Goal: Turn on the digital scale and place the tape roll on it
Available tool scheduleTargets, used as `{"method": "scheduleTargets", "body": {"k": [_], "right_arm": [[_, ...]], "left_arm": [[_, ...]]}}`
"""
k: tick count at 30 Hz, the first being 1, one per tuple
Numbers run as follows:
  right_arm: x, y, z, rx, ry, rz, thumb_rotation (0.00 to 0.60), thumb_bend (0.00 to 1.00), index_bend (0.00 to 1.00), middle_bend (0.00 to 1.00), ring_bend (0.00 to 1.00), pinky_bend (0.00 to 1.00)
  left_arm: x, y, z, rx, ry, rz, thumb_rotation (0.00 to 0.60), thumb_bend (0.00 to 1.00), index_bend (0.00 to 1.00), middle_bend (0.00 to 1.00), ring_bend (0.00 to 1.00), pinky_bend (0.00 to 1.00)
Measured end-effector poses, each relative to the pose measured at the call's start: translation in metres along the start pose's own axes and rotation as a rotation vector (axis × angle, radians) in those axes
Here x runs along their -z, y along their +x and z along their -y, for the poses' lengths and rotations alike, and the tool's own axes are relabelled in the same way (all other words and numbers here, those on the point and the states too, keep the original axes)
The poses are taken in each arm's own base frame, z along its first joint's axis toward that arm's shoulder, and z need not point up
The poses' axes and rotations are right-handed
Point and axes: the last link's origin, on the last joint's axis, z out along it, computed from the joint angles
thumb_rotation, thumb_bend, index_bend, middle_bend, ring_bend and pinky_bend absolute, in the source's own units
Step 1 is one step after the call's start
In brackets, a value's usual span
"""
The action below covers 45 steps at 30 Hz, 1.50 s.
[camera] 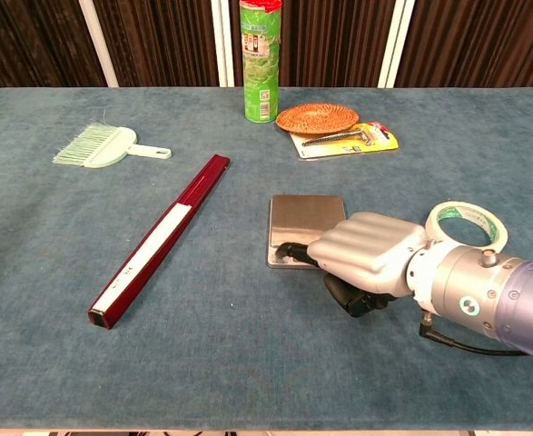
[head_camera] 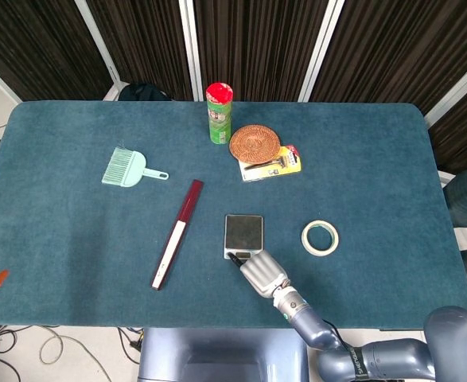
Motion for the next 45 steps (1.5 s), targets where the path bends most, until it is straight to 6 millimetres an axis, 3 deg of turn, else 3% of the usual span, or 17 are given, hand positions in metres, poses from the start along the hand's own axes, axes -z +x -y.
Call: {"method": "scheduleTargets", "body": {"k": [31, 45], "right_arm": [[-0.0021, -0.0019, 0.0042, 0.007, 0.003, 0.0, 0.6, 0.91, 0.02, 0.78, 0.9, 0.74], [-0.0022, -0.0048, 0.0017, 0.003, -0.002, 0.008, 0.6, 0.91, 0.09, 0.78, 0.9, 0.74]], "left_arm": [[-0.0004, 0.0009, 0.0008, 0.001, 0.004, -0.004, 0.6, 0.0, 0.0, 0.0, 0.0, 0.0], [-0.0003, 0.0004, 0.0004, -0.002, 0.004, -0.003, 0.6, 0.0, 0.0, 0.0, 0.0, 0.0]]}}
